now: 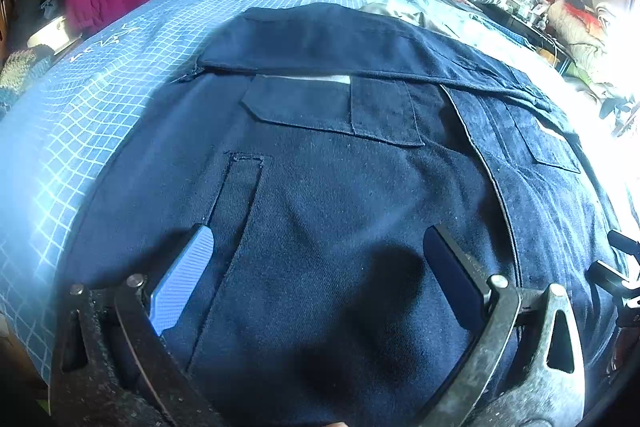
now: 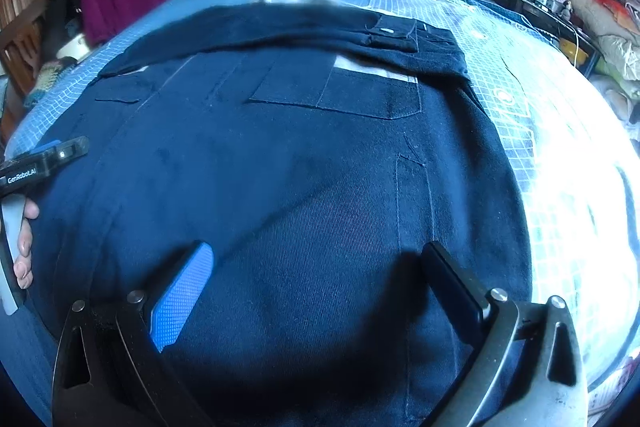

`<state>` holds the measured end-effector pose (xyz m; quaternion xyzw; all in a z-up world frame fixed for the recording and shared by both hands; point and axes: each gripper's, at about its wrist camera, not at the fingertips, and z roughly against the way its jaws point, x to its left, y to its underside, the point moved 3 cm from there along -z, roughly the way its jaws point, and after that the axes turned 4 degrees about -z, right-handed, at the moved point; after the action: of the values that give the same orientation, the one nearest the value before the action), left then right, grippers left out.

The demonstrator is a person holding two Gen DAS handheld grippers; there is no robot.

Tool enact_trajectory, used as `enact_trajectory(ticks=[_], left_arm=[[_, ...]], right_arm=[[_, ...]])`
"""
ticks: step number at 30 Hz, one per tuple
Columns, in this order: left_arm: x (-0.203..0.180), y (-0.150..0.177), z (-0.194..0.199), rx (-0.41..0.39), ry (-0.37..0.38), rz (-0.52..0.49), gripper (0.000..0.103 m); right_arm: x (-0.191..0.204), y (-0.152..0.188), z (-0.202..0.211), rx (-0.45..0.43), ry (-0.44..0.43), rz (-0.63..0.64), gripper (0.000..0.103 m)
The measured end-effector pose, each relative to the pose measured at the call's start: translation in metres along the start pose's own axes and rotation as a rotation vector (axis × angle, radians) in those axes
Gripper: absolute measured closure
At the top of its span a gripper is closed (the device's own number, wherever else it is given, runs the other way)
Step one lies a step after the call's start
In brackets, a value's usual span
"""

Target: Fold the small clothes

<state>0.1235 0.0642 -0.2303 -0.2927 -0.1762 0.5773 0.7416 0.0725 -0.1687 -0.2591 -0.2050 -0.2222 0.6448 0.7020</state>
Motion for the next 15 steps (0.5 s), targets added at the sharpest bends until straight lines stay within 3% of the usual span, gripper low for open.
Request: enact_trajectory(ticks=[15], left_arm=[[-0.0016,-0.0002,-0.0021,0.006,-0.017,-0.013,0.0]], right_arm=[[0.0011,-0.0003,-0.0004,0.028,0.031,-0.022,0.0]])
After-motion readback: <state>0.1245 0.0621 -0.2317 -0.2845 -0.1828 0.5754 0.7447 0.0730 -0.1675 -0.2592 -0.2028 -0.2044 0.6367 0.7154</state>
